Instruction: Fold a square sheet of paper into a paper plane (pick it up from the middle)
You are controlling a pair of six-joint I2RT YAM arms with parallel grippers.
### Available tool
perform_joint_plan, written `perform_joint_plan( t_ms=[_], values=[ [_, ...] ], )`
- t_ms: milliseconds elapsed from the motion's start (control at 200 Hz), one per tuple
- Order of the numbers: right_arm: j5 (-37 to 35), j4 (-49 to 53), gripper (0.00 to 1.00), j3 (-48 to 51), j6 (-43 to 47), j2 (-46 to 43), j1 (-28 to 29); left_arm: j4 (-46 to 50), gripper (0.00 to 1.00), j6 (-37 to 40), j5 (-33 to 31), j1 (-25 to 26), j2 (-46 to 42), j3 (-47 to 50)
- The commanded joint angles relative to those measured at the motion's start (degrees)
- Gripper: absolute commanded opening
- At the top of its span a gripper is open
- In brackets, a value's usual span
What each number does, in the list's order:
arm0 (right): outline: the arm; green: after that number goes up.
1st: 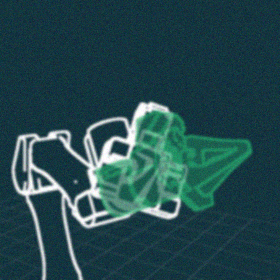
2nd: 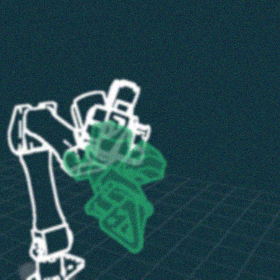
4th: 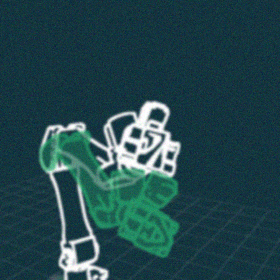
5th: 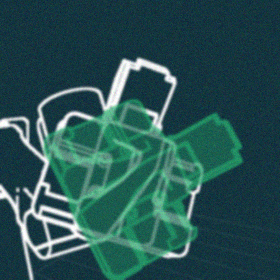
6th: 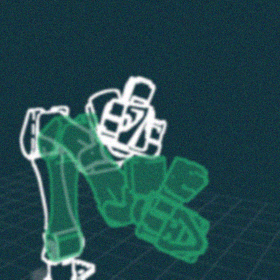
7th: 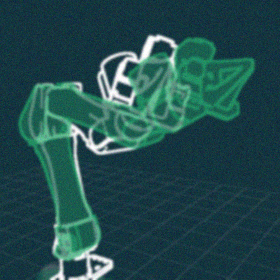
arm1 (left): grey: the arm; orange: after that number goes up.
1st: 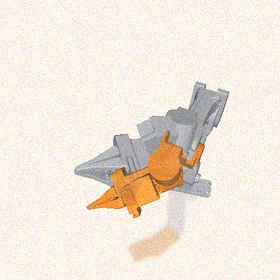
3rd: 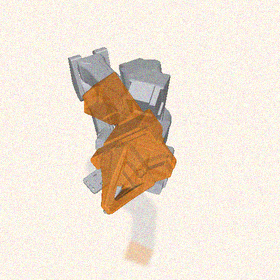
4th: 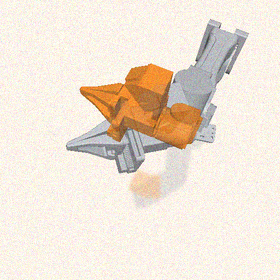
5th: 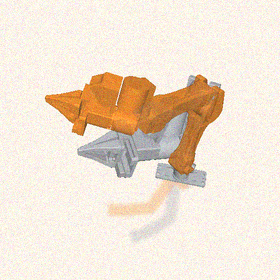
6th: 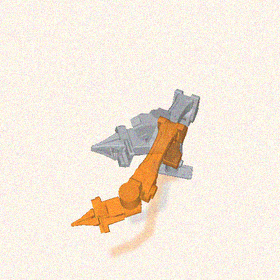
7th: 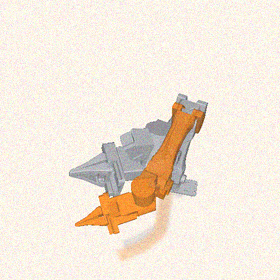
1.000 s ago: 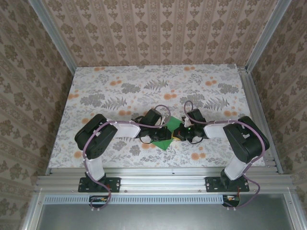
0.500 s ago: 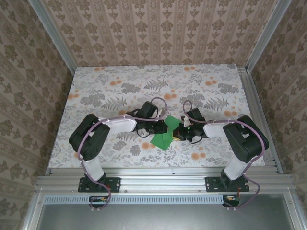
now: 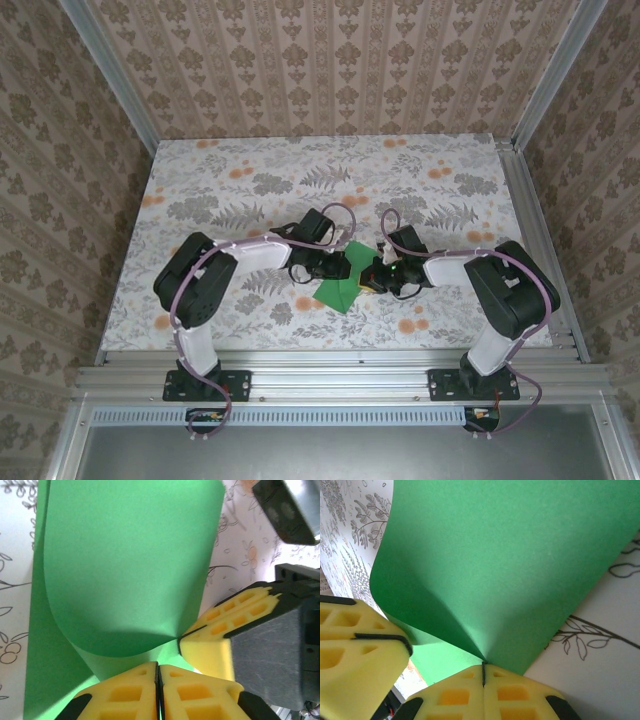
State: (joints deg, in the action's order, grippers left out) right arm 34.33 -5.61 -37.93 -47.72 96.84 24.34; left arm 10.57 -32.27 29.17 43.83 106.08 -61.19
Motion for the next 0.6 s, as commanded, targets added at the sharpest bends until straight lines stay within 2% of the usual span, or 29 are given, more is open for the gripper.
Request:
perform_joint_plan(
  t_ms=[0,595],
  values=[
    [-2.2,2.9,0.09,-0.6,0.8,1.1,0.5,2.9,0.14,3.0,0.0,-0.1,1.2,-1.7],
    [-2.2,4.2,0.25,-1.3,1.1,-2.7,0.5,2.3,0.14,1.6,-3.1,-1.3,3.6,-1.2]
  ],
)
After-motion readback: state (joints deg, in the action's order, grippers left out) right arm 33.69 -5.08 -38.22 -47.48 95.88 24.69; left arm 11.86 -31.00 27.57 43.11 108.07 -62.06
